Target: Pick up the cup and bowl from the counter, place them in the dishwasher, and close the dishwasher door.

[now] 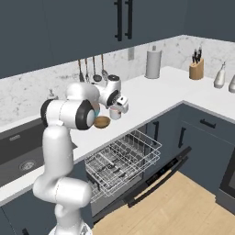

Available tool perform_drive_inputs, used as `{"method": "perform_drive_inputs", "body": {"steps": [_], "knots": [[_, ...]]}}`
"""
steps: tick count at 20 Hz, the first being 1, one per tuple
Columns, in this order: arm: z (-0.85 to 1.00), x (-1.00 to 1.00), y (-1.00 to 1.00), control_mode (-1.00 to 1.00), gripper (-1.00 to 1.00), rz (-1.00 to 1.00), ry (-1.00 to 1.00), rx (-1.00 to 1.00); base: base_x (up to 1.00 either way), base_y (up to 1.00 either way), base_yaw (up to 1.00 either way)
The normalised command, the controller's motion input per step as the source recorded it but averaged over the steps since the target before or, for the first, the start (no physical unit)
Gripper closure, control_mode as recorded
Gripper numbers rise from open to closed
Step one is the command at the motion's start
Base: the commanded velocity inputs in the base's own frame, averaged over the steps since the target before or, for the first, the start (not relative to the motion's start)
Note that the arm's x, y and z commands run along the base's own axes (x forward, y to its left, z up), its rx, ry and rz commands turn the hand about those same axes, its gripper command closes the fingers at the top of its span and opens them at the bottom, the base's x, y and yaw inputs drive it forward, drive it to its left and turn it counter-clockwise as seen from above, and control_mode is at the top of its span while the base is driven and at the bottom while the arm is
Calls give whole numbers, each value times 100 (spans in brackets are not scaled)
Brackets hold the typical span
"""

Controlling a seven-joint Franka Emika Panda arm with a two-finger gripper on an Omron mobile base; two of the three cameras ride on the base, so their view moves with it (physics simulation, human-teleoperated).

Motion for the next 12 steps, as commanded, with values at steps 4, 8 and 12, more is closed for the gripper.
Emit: {"method": "perform_drive_inputs", "body": {"steps": [4,8,12], "knots": [[-16,44,-8,-100,-100,-3,0,0,0,0,0],[-10,52,-12,-100,-100,-2,0,1,0,0,0],[-14,50,-8,-100,-100,-2,1,2,0,0,0]]}}
